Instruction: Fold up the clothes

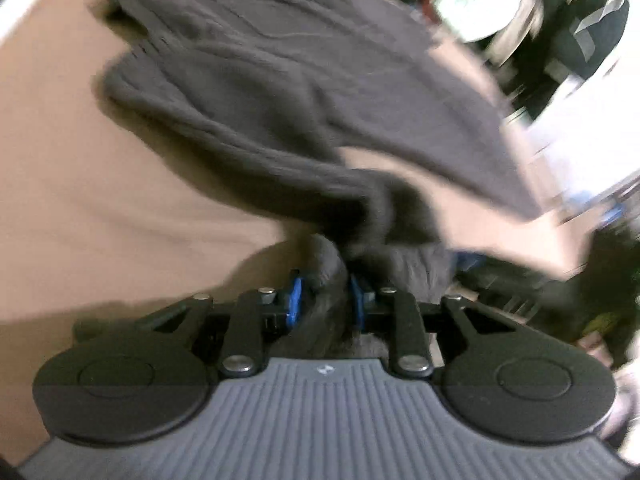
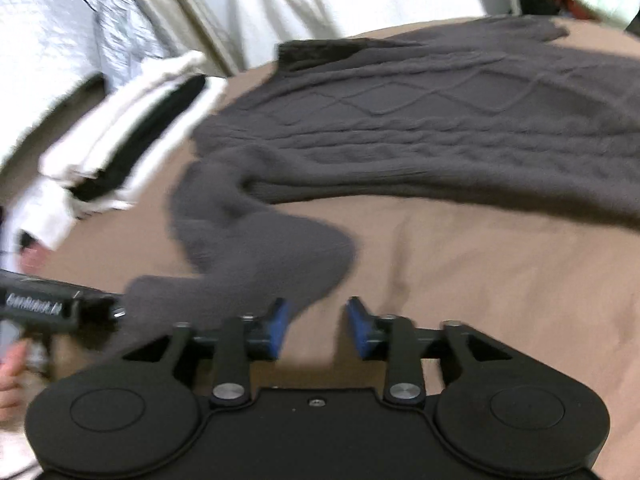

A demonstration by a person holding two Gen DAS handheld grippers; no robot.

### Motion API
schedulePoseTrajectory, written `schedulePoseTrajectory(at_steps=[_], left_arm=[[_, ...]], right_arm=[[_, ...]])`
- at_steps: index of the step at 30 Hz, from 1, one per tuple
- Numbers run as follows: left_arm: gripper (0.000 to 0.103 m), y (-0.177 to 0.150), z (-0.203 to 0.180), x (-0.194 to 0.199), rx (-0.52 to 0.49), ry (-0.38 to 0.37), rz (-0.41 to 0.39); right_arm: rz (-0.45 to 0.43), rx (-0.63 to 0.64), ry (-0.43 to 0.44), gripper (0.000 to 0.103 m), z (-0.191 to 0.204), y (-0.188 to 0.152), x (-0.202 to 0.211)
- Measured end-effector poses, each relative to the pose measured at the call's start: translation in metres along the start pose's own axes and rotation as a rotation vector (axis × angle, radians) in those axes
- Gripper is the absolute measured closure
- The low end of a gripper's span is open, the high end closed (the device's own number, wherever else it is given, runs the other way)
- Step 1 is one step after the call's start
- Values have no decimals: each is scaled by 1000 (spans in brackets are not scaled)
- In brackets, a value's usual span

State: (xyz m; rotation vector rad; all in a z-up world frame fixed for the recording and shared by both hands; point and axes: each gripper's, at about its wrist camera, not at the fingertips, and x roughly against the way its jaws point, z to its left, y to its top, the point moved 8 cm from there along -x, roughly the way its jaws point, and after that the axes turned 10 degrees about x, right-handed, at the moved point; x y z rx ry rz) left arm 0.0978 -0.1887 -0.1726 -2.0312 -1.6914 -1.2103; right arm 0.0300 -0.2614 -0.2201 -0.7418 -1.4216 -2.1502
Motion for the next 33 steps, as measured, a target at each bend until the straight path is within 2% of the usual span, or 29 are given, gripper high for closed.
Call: schedulePoseTrajectory(at_steps=[4,6,11,13,17,19,20,21,22,23,25,27,31,33], left_arm=[[86,2,-7,2,1,-10,-33],[91,4,-5,4,33,-44,-43],[94,9,-8,8,61,-116,-55],[94,11,-11,8,70,-157,-43],[94,12,-14,11,89,-209,-44],[94,12,-17,11,72,-200,-56],[94,12,-18,11,64,-195,-61],[94,11,-19,11,56,-190,-67],[94,11,-20,11,47,-186,-73],[94,11,-21,12,39,-181,-79],[94,12,-22,14,17,-156,-103],[92,18,-18,24,7,-115,-161],[81,30,-3,39,103,-165,-192],[81,33,5,40,135,-136,-208]], right_arm=[[5,-103,154,54,11,-3,8],[8,-165,219,54,12,-6,11],[-7,-231,363,53,20,-9,23],[-17,-223,400,51,27,-9,27],[-33,-178,412,44,41,-8,28],[-11,-132,390,44,48,-11,25],[1,-87,365,48,53,-14,23],[3,-16,333,56,60,-16,23],[-3,64,300,86,67,-17,23],[-11,121,267,90,72,-17,23],[-42,173,200,93,75,-12,26],[-86,246,106,94,76,-1,35],[-187,398,-87,95,78,28,58],[-256,497,-193,96,82,50,72]])
